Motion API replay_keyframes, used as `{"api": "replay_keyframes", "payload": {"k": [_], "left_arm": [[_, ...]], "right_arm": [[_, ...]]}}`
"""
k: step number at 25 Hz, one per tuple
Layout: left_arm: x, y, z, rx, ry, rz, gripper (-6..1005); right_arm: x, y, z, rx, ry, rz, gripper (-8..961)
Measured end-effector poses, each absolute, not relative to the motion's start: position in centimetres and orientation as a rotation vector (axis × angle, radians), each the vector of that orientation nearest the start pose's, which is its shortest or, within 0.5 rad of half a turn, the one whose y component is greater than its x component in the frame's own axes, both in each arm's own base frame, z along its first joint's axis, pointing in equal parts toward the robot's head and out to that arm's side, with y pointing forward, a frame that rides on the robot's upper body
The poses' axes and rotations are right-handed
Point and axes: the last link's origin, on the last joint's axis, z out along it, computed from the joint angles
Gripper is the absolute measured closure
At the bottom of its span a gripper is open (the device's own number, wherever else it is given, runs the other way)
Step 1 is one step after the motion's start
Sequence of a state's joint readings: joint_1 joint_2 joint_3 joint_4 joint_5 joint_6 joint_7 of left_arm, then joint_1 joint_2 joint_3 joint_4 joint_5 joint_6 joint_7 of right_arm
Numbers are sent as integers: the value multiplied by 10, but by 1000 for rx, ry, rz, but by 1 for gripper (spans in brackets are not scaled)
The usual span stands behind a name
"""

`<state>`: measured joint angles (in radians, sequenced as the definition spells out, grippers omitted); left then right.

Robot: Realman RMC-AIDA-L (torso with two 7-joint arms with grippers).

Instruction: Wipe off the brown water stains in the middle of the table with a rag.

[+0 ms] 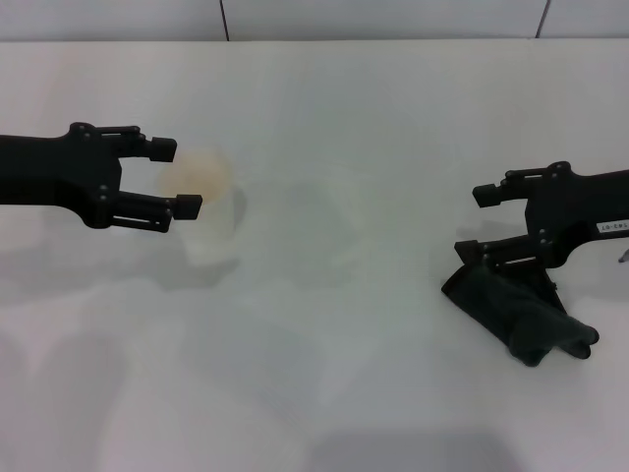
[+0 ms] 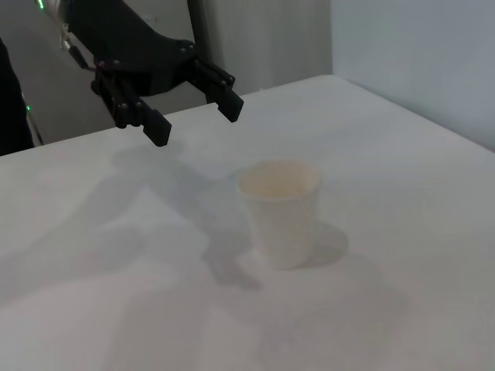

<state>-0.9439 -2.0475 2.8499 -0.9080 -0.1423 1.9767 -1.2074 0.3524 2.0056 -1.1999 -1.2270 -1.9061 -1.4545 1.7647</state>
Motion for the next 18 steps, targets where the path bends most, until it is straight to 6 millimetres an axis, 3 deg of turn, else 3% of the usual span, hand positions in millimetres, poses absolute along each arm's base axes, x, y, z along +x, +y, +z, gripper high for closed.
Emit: {"api": "replay_keyframes", "payload": {"k": [18], "left_arm": [[-245, 344, 72, -2842, -504, -458, 112]], "right_arm": [[226, 325, 40, -2825, 419, 238, 168]]}}
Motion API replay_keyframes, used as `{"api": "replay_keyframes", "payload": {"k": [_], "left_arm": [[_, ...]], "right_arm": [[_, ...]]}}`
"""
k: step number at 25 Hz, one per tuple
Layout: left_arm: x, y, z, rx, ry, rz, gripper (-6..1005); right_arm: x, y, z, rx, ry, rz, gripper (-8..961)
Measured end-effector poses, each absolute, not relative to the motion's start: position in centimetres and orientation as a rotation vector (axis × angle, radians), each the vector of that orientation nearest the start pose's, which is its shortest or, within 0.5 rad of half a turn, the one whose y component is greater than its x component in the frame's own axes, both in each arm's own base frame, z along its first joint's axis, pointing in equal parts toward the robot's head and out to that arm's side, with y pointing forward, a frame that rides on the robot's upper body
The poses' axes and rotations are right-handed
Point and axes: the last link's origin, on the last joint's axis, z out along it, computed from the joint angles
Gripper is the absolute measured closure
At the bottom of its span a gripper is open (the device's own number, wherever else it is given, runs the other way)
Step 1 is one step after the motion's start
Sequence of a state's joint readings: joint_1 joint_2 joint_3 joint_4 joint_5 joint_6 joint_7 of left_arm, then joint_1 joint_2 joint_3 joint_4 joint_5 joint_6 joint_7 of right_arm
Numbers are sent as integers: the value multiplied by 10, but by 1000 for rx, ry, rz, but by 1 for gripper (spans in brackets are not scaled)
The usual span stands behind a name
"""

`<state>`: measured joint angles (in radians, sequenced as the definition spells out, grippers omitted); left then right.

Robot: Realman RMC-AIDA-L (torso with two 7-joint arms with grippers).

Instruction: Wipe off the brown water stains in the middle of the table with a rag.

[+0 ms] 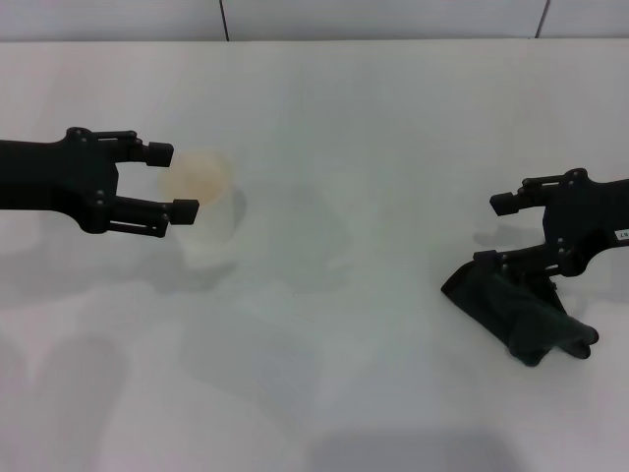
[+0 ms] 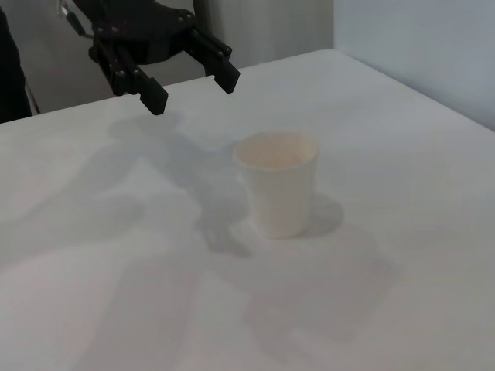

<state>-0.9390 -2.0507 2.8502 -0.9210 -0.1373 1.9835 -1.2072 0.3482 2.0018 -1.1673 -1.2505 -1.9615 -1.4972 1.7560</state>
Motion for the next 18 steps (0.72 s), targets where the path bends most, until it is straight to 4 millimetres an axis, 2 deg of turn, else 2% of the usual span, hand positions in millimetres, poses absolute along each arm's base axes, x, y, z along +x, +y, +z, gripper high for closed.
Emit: {"api": "replay_keyframes", "payload": {"k": [18], "left_arm": [[-245, 344, 72, -2848, -505, -454, 112]], "right_arm": [[225, 326, 41, -2822, 414, 237, 168]]}}
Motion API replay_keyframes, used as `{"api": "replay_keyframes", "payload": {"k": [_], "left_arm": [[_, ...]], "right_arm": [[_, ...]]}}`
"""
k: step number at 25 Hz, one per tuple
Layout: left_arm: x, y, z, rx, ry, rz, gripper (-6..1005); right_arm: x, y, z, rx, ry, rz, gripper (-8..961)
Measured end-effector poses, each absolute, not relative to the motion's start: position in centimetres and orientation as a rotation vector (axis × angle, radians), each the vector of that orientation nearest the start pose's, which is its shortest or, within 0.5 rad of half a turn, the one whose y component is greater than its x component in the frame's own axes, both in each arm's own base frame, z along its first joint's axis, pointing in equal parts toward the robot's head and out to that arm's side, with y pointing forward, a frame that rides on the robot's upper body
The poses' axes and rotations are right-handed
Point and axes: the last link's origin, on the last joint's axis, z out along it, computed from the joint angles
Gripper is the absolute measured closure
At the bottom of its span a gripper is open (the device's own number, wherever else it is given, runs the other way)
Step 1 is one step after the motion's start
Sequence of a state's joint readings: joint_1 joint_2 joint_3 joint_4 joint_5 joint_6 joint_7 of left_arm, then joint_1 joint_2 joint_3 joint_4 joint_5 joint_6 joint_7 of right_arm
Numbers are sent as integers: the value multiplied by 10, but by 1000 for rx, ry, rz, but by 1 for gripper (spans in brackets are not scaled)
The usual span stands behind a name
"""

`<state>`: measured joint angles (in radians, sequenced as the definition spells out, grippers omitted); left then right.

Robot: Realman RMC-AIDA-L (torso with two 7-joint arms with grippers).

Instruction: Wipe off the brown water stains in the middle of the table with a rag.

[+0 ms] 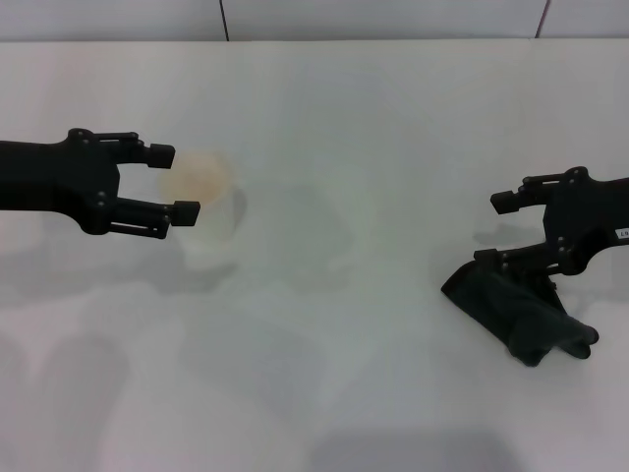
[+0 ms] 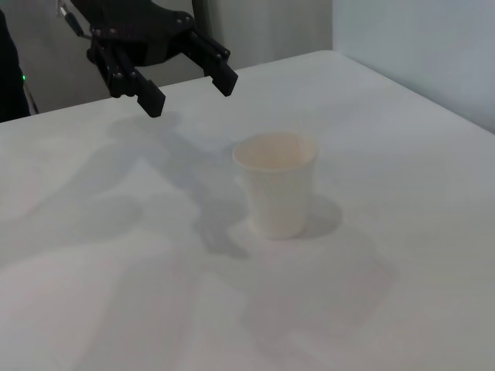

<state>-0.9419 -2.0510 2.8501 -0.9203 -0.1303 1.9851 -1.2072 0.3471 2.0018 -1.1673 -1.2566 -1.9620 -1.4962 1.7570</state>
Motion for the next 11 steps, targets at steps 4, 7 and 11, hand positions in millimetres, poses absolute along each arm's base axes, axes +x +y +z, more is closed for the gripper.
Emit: {"api": "replay_keyframes", "payload": {"k": [4, 7, 11], "left_arm": [[-244, 344, 72, -2849, -503, -454, 112], [-244, 344, 72, -2849, -502, -454, 112], [-244, 344, 72, -2848, -502, -455, 112]], "right_arm": [[225, 326, 41, -2821, 415, 237, 168], [226, 326, 41, -2817, 417, 237, 168], [227, 326, 41, -2816, 420, 235, 168]]}}
